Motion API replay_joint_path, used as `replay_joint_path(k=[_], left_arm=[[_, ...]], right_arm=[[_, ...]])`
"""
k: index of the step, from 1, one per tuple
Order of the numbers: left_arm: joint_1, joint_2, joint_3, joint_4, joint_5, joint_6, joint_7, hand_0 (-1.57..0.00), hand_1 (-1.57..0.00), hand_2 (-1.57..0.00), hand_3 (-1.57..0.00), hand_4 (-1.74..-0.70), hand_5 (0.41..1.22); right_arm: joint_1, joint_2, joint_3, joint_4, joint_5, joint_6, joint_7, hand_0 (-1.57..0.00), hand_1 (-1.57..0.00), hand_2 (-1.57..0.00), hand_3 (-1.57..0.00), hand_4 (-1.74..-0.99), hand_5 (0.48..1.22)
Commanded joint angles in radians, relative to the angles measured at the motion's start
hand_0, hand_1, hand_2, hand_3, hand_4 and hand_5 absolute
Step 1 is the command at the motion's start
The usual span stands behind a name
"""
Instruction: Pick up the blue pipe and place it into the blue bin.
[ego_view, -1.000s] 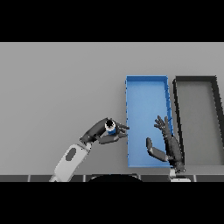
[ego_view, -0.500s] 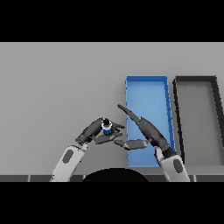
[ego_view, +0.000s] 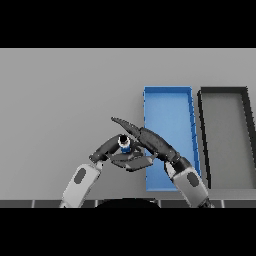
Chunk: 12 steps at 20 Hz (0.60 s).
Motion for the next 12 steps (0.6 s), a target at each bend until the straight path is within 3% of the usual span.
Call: replay_joint_path(k=[1,4,6,8,10,12], left_arm=[[0.013,-0.001,-0.001,-0.005,-0.013,0.005,-0.006,-1.57,-1.57,-1.57,-1.57,-1.47,1.221],[0.010,-0.007,0.010,-0.016,-0.028,-0.003,0.000,-1.57,-1.57,-1.57,-1.57,-1.47,1.221],[0.009,-0.009,0.020,-0.019,-0.035,-0.012,0.024,-1.57,-1.57,-1.57,-1.57,-1.46,1.221],[0.021,-0.015,0.022,-0.006,-0.036,-0.020,0.037,-1.57,-1.57,-1.57,-1.57,-1.56,1.221],[0.012,-0.011,0.017,-0.009,-0.045,-0.008,0.034,-1.57,-1.57,-1.57,-1.57,-1.62,1.221],[0.015,-0.014,0.023,-0.003,-0.039,-0.010,0.018,-1.57,-1.57,-1.57,-1.51,-1.66,1.221]], right_arm=[[-0.029,0.006,-0.003,0.021,-0.012,0.008,0.018,-0.02,-0.03,-0.08,0.00,-1.196,0.526],[-0.082,0.020,0.001,0.077,-0.013,0.028,0.031,-0.03,-0.06,-0.11,-0.01,-1.192,0.507],[-0.119,0.025,-0.001,0.109,-0.017,0.044,0.039,-0.17,-0.22,-0.26,-0.13,-1.233,0.487],[-0.133,0.035,0.006,0.124,-0.026,0.057,0.026,-0.51,-0.53,-0.54,-0.40,-1.331,0.489],[-0.136,0.046,0.012,0.131,-0.018,0.049,0.003,-0.88,-0.88,-0.91,-0.76,-1.467,0.518],[-0.128,0.059,0.016,0.140,-0.029,0.037,0.001,-1.13,-1.13,-1.15,-0.95,-1.551,0.596]])
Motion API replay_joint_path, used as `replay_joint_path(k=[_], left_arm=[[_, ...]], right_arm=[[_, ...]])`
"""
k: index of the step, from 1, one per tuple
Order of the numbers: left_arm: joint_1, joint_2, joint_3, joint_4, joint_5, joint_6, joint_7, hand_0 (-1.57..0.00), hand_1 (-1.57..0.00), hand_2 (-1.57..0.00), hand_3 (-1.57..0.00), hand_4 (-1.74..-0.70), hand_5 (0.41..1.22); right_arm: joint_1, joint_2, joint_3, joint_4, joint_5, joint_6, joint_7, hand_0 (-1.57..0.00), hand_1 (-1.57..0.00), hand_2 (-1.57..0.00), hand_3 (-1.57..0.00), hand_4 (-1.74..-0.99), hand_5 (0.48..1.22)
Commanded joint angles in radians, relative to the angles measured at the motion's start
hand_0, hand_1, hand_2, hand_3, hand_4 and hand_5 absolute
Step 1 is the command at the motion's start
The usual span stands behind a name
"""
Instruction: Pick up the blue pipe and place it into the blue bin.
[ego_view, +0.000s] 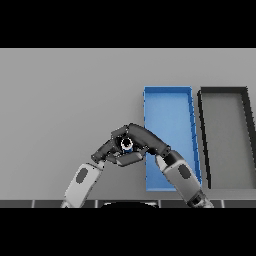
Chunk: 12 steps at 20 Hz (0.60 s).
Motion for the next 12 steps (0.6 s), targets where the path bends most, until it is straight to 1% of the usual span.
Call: replay_joint_path(k=[1,2,3,5,7,9,10,11,12], left_arm=[[0.012,-0.008,0.001,0.005,0.021,-0.011,-0.025,-1.57,-1.57,-1.57,-1.52,-1.68,1.221],[0.012,-0.016,0.008,0.002,0.040,-0.018,-0.032,-1.57,-1.57,-1.57,-1.53,-1.69,1.221],[0.001,-0.022,0.013,0.007,0.044,-0.019,-0.028,-1.57,-1.57,-1.57,-1.50,-1.70,1.221],[-0.004,-0.025,0.017,0.004,0.059,-0.032,-0.018,-1.57,-1.57,-1.57,-1.46,-1.71,1.221],[-0.005,-0.023,0.023,-0.003,0.055,-0.043,0.009,-1.57,-1.57,-1.57,-1.44,-1.72,1.221],[-0.005,-0.027,0.024,-0.013,0.042,-0.036,0.021,-1.57,-1.57,-1.57,-1.43,-1.73,1.221],[-0.009,-0.029,0.026,-0.010,0.039,-0.037,0.012,-1.57,-1.57,-1.57,-1.43,-1.73,1.221],[0.004,-0.026,0.019,-0.019,0.034,-0.033,-0.003,-1.57,-1.57,-1.57,-1.43,-1.73,1.221],[0.006,-0.021,0.022,-0.021,0.032,-0.030,-0.007,-1.57,-1.57,-1.57,-1.42,-1.73,1.221]], right_arm=[[-0.007,0.018,0.007,0.010,-0.004,-0.011,0.008,-1.22,-1.22,-1.23,-1.02,-1.581,0.650],[0.004,0.021,0.011,0.007,-0.019,-0.018,-0.012,-1.29,-1.29,-1.30,-1.10,-1.606,0.765],[-0.006,0.025,0.018,0.021,-0.021,-0.030,-0.024,-1.34,-1.34,-1.35,-1.19,-1.628,0.856],[-0.015,0.012,0.035,0.022,-0.011,-0.047,-0.049,-1.43,-1.43,-1.43,-1.30,-1.665,0.987],[-0.006,-0.017,0.046,0.014,-0.016,-0.059,-0.083,-1.48,-1.48,-1.48,-1.40,-1.692,1.071],[-0.010,-0.026,0.063,0.020,-0.016,-0.075,-0.116,-1.51,-1.51,-1.51,-1.46,-1.710,1.125],[-0.014,-0.020,0.065,0.023,-0.021,-0.085,-0.115,-1.52,-1.52,-1.53,-1.48,-1.716,1.144],[-0.020,-0.018,0.065,0.020,-0.025,-0.094,-0.097,-1.53,-1.53,-1.53,-1.50,-1.721,1.160],[-0.014,-0.013,0.069,0.018,-0.018,-0.109,-0.095,-1.54,-1.54,-1.54,-1.52,-1.725,1.172]])
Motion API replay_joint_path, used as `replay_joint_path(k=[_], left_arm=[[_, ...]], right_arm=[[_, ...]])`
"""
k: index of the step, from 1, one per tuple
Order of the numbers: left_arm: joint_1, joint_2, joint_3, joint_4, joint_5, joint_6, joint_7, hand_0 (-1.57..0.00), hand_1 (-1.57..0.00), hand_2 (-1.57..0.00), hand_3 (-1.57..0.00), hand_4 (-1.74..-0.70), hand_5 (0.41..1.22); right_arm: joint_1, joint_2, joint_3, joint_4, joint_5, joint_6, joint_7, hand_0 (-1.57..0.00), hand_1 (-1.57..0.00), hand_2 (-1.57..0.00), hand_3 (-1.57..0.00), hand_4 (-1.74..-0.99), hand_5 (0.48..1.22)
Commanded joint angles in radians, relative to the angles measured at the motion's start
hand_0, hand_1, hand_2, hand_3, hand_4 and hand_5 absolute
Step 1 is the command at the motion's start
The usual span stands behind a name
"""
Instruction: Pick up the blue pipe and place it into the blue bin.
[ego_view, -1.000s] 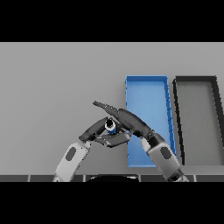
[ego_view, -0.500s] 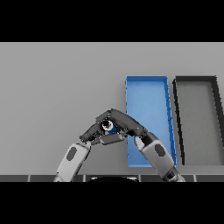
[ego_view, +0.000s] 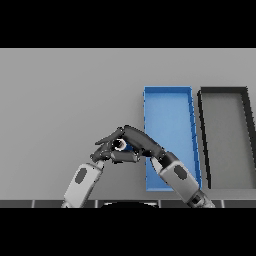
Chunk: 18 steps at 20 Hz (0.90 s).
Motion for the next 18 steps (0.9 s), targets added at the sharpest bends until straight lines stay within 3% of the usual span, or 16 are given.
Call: replay_joint_path(k=[1,2,3,5,7,8,11,13,15,18], left_arm=[[0.005,0.006,-0.002,-0.010,-0.012,0.007,0.005,-1.57,-1.57,-1.57,-1.42,-1.73,1.221],[0.010,0.016,-0.002,-0.004,-0.039,0.023,-0.034,-1.57,-1.57,-1.57,-1.45,-1.72,1.221],[0.012,0.023,-0.005,-0.016,-0.059,0.031,-0.030,-1.46,-1.34,-1.29,-1.17,-1.60,1.221],[0.009,0.043,-0.003,-0.019,-0.056,-0.012,-0.023,-0.94,-0.86,-0.83,-0.75,-1.37,1.221],[-0.006,0.041,-0.004,-0.011,-0.086,-0.043,0.004,-0.60,-0.55,-0.53,-0.48,-1.21,1.221],[-0.006,0.042,-0.001,-0.015,-0.107,-0.049,0.001,-0.48,-0.44,-0.42,-0.38,-1.14,1.132],[0.000,0.035,0.011,-0.010,-0.107,-0.049,0.066,-0.24,-0.22,-0.22,-0.19,-1.02,0.848],[-0.012,0.020,0.018,0.009,-0.103,-0.044,0.078,-0.16,-0.14,-0.14,-0.12,-0.98,0.704],[0.007,0.023,0.027,0.006,-0.086,-0.048,0.101,-0.10,-0.09,-0.09,-0.08,-0.97,0.603],[0.015,0.022,0.014,0.003,-0.118,-0.026,0.091,-0.05,-0.05,-0.04,-0.04,-0.95,0.513]], right_arm=[[0.006,-0.002,0.002,-0.001,0.018,-0.013,-0.019,-1.55,-1.55,-1.55,-1.53,-1.728,1.182],[0.014,-0.010,0.001,-0.008,0.025,-0.017,-0.018,-1.55,-1.55,-1.55,-1.54,-1.731,1.190],[0.007,-0.012,0.009,-0.007,0.038,-0.019,-0.023,-1.56,-1.56,-1.56,-1.54,-1.733,1.196],[0.014,-0.011,0.015,-0.017,0.027,-0.023,0.002,-1.56,-1.56,-1.56,-1.55,-1.736,1.205],[0.001,0.003,0.020,-0.005,0.030,-0.036,0.042,-1.56,-1.56,-1.56,-1.56,-1.738,1.211],[0.005,0.007,0.028,-0.011,0.036,-0.043,0.049,-1.57,-1.57,-1.57,-1.56,-1.738,1.213],[0.001,-0.001,0.031,-0.022,0.050,-0.059,0.031,-1.57,-1.57,-1.57,-1.57,-1.740,1.217],[-0.008,-0.013,0.014,-0.010,0.050,-0.062,0.017,-1.57,-1.57,-1.57,-1.57,-1.740,1.218],[-0.001,-0.017,0.021,-0.009,0.035,-0.055,0.012,-1.57,-1.57,-1.57,-1.57,-1.740,1.219],[0.002,0.010,0.028,0.002,0.024,-0.074,0.001,-1.57,-1.57,-1.57,-1.57,-1.741,1.220]])
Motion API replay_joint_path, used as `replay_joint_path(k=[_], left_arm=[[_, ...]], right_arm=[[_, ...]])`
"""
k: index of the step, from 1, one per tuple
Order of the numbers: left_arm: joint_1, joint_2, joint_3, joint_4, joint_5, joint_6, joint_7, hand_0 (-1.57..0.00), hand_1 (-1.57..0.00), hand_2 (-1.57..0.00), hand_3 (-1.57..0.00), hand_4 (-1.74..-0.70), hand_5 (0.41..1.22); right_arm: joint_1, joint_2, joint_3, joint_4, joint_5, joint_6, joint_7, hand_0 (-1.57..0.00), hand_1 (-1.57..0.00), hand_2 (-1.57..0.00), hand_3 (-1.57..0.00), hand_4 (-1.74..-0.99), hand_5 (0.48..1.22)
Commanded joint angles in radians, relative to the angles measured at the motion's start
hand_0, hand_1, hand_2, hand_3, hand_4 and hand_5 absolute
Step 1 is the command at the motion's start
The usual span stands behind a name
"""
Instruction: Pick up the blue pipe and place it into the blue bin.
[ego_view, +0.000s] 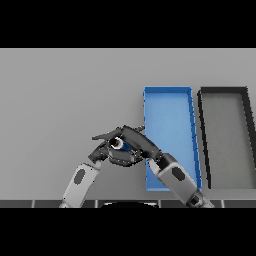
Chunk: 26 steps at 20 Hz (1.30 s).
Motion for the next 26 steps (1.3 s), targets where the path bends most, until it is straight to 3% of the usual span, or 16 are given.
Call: replay_joint_path(k=[1,4,7,11,13,15,20,23,26], left_arm=[[-0.007,0.006,0.010,0.008,0.005,-0.003,0.002,-0.04,-0.04,-0.04,-0.03,-0.94,0.495],[-0.011,-0.001,0.006,0.011,-0.001,0.001,0.027,-0.02,-0.02,-0.02,-0.02,-0.92,0.474],[-0.002,0.003,0.004,0.008,-0.002,-0.001,0.019,-0.01,-0.01,-0.01,-0.01,-0.91,0.456],[0.007,0.005,0.001,-0.008,0.013,-0.015,0.035,0.00,0.00,0.00,0.00,-0.91,0.437],[-0.014,0.012,0.015,0.001,0.013,-0.015,0.055,0.00,0.00,0.00,0.00,-0.90,0.433],[-0.002,0.014,0.012,-0.012,0.017,-0.018,0.054,0.00,0.00,0.00,0.00,-0.90,0.430],[-0.008,0.019,0.014,-0.008,0.007,-0.011,0.034,0.00,0.00,0.00,0.00,-0.89,0.412],[0.005,0.030,0.008,-0.013,-0.011,-0.003,0.020,0.00,0.00,0.00,0.00,-0.87,0.413],[-0.004,0.025,0.003,0.001,-0.018,-0.004,0.031,0.00,0.00,0.00,0.00,-0.87,0.419]], right_arm=[[-0.001,0.010,-0.012,-0.008,-0.032,-0.005,-0.002,-1.57,-1.57,-1.57,-1.57,-1.741,1.220],[-0.036,0.018,-0.065,-0.049,-0.136,-0.039,0.058,-1.57,-1.57,-1.57,-1.57,-1.741,1.221],[-0.168,0.016,-0.151,-0.062,-0.247,-0.085,0.148,-1.57,-1.57,-1.57,-1.57,-1.741,1.221],[-0.365,-0.089,-0.260,-0.022,-0.428,-0.149,0.141,-1.57,-1.57,-1.57,-1.57,-1.741,1.221],[-0.447,-0.144,-0.331,0.011,-0.407,-0.198,0.124,-1.57,-1.57,-1.57,-1.57,-1.741,1.221],[-0.497,-0.216,-0.388,0.041,-0.379,-0.244,0.152,-1.57,-1.57,-1.57,-1.57,-1.741,1.221],[-0.460,-0.354,-0.488,0.130,-0.384,-0.260,0.153,-1.57,-1.57,-1.57,-1.57,-1.741,1.221],[-0.351,-0.410,-0.521,0.148,-0.381,-0.246,0.155,-1.57,-1.57,-1.57,-1.57,-1.741,1.221],[-0.217,-0.432,-0.538,0.115,-0.385,-0.286,0.153,-1.57,-1.57,-1.57,-1.57,-1.741,1.221]])
